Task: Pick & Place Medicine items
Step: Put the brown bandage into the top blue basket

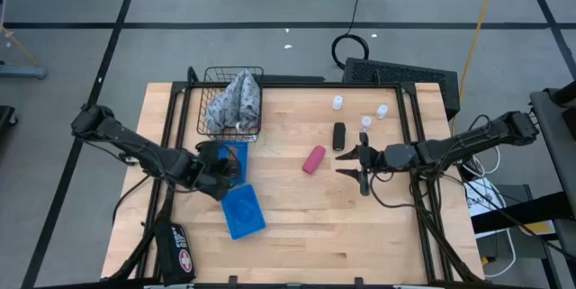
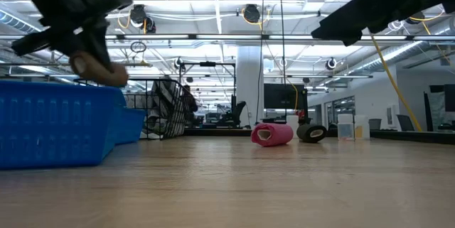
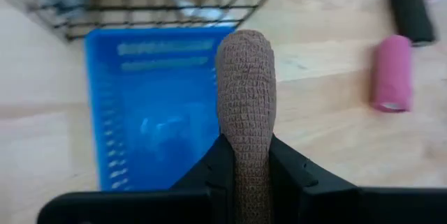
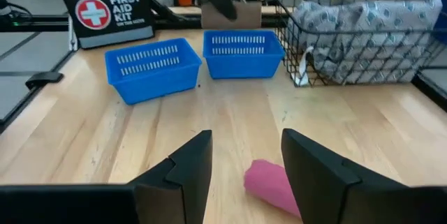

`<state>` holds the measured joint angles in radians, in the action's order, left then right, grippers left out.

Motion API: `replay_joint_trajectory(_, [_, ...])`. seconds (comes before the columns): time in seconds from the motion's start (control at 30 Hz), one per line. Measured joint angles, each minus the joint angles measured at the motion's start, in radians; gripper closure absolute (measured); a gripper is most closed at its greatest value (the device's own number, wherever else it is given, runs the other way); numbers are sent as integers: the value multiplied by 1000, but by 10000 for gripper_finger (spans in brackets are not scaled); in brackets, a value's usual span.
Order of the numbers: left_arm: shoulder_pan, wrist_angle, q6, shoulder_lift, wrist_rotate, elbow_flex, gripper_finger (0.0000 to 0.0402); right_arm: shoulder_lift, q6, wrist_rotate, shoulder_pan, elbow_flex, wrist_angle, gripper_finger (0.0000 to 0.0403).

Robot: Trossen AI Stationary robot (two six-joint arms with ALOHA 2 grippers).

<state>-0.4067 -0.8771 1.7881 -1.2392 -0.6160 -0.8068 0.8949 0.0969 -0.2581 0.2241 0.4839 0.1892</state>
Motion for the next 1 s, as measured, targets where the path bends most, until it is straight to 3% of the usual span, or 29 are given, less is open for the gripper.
replay_joint_trajectory(0.13, [-16, -59, 97, 0, -5, 23, 351, 0, -8, 0, 3, 0, 9, 243])
replay_joint_trajectory(0.37, [12, -54, 134, -28, 33, 73, 347, 0, -15, -1, 3, 0, 13, 243])
replay_joint_trajectory(1.0, [95, -54, 94, -85, 101, 91, 340, 0, -23, -1, 3, 0, 15, 243])
